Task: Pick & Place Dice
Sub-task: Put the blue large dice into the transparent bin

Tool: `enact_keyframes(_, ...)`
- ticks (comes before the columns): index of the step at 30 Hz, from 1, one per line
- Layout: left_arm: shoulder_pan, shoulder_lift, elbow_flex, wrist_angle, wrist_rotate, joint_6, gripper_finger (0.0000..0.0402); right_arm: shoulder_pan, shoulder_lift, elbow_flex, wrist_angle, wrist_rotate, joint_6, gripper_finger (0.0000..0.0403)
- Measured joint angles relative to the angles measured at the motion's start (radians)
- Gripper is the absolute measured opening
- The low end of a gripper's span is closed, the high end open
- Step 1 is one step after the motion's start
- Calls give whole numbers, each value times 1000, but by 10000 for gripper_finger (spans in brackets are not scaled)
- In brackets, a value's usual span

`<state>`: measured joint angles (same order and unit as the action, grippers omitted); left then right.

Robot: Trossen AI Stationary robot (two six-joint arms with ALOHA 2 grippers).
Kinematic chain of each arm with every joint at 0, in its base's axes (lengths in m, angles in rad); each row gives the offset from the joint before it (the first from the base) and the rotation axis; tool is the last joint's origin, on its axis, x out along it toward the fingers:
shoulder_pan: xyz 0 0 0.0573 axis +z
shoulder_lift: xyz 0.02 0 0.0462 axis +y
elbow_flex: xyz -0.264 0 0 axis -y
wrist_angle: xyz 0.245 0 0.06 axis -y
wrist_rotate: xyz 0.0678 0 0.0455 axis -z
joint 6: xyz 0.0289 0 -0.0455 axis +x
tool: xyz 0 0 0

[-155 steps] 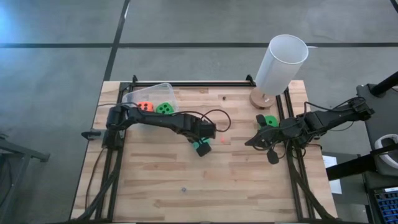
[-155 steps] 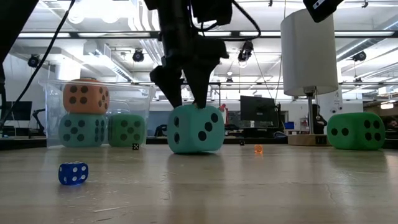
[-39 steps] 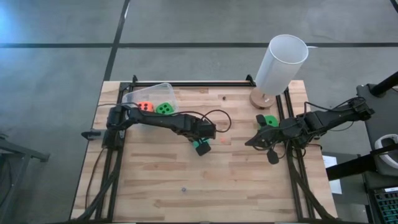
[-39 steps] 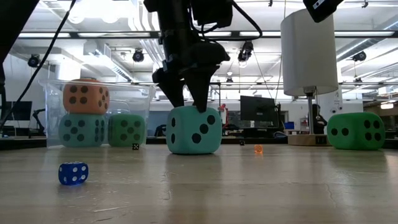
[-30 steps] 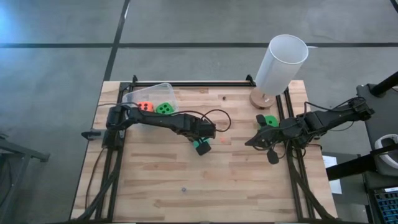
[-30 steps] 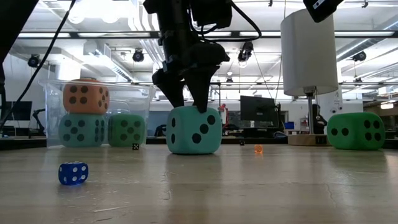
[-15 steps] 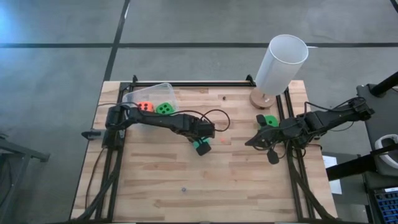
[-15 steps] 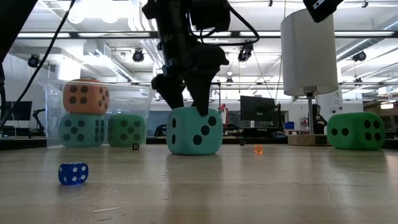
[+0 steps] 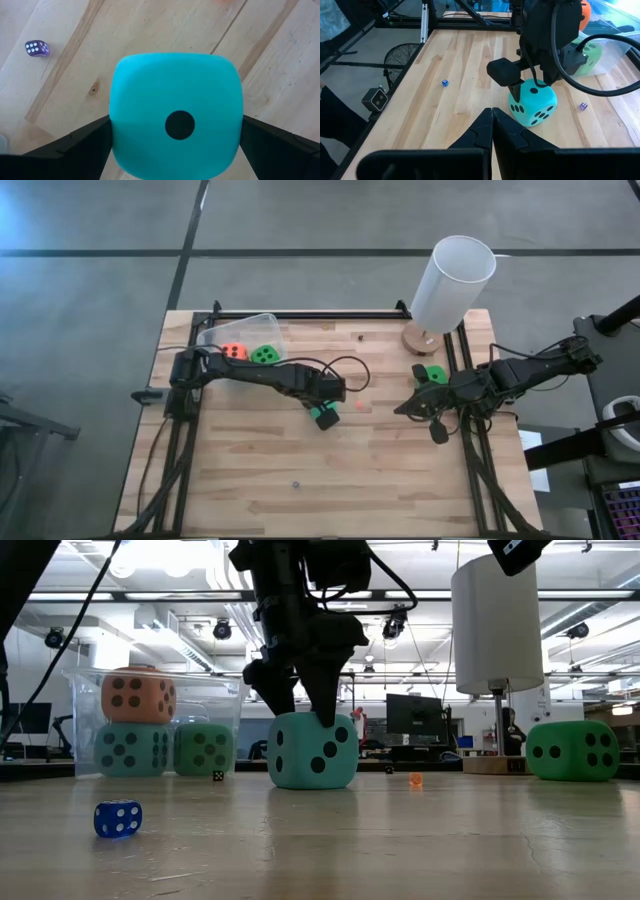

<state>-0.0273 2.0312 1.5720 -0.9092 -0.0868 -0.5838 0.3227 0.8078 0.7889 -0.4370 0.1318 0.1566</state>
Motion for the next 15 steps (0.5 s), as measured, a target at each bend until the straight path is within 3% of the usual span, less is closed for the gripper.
enact_keyframes(15, -1, -1, 0, 0, -14, -3, 355, 0, 0, 0, 0, 0, 0, 8)
